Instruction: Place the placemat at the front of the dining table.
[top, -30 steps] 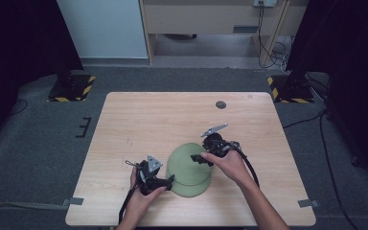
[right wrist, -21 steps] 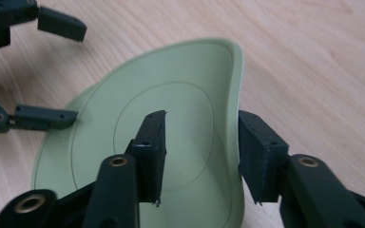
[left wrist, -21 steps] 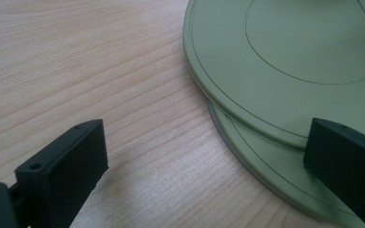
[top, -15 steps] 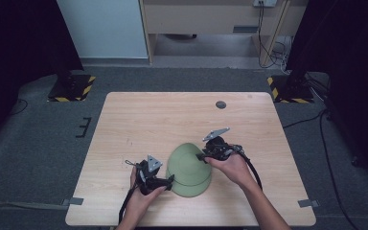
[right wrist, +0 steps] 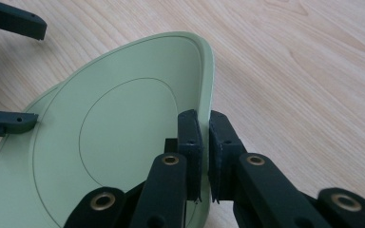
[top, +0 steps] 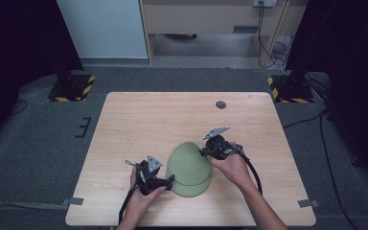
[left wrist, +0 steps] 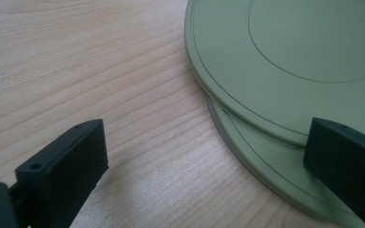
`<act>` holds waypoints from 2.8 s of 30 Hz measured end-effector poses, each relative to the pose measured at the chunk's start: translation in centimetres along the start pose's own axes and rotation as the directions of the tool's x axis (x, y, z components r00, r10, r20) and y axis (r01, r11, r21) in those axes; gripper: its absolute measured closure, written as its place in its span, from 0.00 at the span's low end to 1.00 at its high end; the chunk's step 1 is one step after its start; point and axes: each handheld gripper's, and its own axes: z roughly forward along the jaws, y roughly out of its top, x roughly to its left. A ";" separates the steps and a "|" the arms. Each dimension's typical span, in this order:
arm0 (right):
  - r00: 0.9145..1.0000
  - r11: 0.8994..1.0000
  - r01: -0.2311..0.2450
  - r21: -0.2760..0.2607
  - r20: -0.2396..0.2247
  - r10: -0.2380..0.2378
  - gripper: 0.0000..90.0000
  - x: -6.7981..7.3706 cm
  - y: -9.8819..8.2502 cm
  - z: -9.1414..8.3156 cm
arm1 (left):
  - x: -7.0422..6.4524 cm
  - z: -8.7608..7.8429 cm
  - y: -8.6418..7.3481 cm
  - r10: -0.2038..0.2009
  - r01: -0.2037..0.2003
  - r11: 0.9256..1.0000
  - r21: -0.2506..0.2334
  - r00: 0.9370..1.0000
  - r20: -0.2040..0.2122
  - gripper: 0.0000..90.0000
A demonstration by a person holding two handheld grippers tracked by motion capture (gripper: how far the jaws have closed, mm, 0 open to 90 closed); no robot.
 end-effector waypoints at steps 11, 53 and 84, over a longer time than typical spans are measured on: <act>1.000 0.999 -0.006 -0.042 -0.002 0.006 0.95 0.0 0.5 -1.5 | 0.5 -0.1 0.1 -0.025 0.025 1.000 0.007 1.000 0.007 0.01; 0.998 0.996 -0.029 -0.078 0.047 0.033 0.95 -2.3 0.3 -4.5 | 7.0 -0.9 -0.8 -0.154 0.162 0.986 0.043 0.977 -0.149 0.02; 0.995 0.984 -0.070 -0.161 0.060 0.080 0.95 -3.7 0.8 -7.6 | 7.0 -0.6 -0.9 -0.148 0.158 0.986 0.048 0.975 -0.167 0.01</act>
